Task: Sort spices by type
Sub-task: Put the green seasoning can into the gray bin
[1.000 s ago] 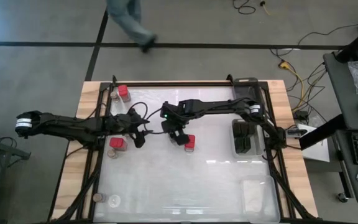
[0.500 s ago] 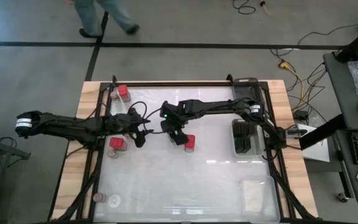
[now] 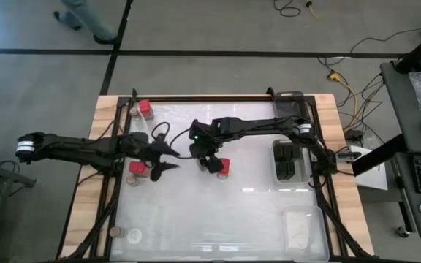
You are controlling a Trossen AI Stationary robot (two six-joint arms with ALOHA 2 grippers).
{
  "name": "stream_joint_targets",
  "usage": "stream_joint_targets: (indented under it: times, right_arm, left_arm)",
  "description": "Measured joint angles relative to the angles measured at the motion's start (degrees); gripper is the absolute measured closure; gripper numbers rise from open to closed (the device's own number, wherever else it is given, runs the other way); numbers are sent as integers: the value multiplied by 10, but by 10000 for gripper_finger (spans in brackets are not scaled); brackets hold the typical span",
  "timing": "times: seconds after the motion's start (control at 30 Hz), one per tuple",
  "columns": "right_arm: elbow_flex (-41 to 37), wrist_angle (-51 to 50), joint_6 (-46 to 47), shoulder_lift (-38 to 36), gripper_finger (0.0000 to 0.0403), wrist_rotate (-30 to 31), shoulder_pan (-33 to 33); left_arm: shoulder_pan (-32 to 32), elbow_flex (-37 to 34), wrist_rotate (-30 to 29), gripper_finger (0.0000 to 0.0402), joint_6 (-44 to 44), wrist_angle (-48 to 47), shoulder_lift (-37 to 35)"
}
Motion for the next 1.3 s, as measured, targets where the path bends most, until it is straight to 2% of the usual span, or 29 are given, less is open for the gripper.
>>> stream_joint_targets:
  times: [0.07, 0.13, 0.23, 0.33, 0.47, 0.63, 0.77, 0.93, 1.1, 1.2, 1.3]
  right_arm:
    - [0, -8, 2, -28, 138, 0, 9]
    - [0, -21, 9, -59, 139, -1, 20]
    - [0, -52, 27, -108, 138, 9, 33]
    - [-2, -84, 45, -158, 134, 54, 46]
    - [-25, -137, 70, -226, 139, 90, 52]
    - [-122, -158, 114, -335, 138, 126, 50]
    - [-222, -170, 137, -434, 136, 171, 49]
    - [-328, -185, 182, -559, 138, 196, 49]
    - [-396, -272, 236, -663, 136, 240, 49]
    - [-423, -310, 268, -722, 138, 241, 49]
    - [-451, -337, 294, -772, 137, 214, 51]
  left_arm:
    - [0, 0, 45, 170, 17, -5, -26]
    - [1, 0, 62, 170, 31, -15, -54]
    - [1, 0, 63, 170, 62, -30, -87]
    - [1, 0, 62, 170, 101, -36, -103]
    - [1, 3, 40, 170, 84, -28, -107]
    - [1, 15, -3, 170, 31, -26, -97]
    - [1, 32, -3, 170, 29, -26, -80]
    - [2, 73, -9, 170, 40, -24, -52]
    - [2, 100, -9, 170, 51, -16, -19]
    - [1, 107, -8, 170, 64, 1, 1]
    - [1, 107, -8, 170, 65, 5, 18]
